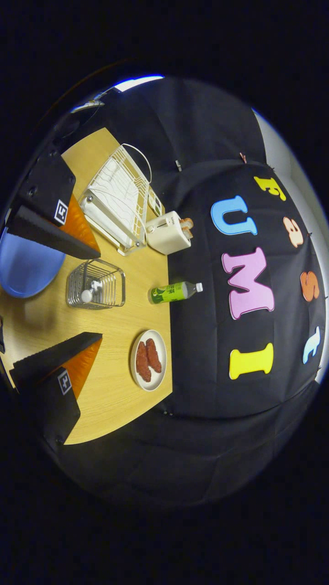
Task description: Take the plate from the dish rack, then take the spoon from the basket and place it into the plate.
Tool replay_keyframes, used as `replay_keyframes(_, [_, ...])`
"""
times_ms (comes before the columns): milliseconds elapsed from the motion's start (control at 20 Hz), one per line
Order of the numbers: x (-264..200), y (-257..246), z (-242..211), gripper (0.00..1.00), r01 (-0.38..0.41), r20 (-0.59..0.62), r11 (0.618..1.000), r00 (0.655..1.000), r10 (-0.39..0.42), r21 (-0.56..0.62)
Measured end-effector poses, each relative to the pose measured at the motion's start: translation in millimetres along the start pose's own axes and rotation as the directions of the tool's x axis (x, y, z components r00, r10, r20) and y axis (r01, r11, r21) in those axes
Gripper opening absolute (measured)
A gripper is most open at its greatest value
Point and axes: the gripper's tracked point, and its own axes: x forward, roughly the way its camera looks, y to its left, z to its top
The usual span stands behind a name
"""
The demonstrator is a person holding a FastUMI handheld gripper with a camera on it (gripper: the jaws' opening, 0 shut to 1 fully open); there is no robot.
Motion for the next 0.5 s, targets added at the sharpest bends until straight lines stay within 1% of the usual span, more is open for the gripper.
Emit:
replay_keyframes(100, [12.5, 0.3, -3.9, 0.98, -0.017, 0.002, 1.000, 1.000, 0.017, -0.025])
replay_keyframes(200, [23.3, 1.3, -4.8, 0.93, -0.035, 0.016, 0.997, 0.999, 0.036, -0.065])
replay_keyframes(250, [29.3, 1.9, -4.5, 0.86, -0.042, 0.028, 0.995, 0.999, 0.045, -0.090])
replay_keyframes(300, [34.0, 2.5, -6.4, 0.82, -0.048, 0.036, 0.993, 0.998, 0.052, -0.112])
replay_keyframes(350, [37.7, 4.3, -9.0, 0.75, -0.060, 0.037, 0.990, 0.997, 0.065, -0.129])
replay_keyframes(500, [47.2, 9.9, -18.1, 0.73, -0.082, 0.026, 0.981, 0.996, 0.087, -0.176])
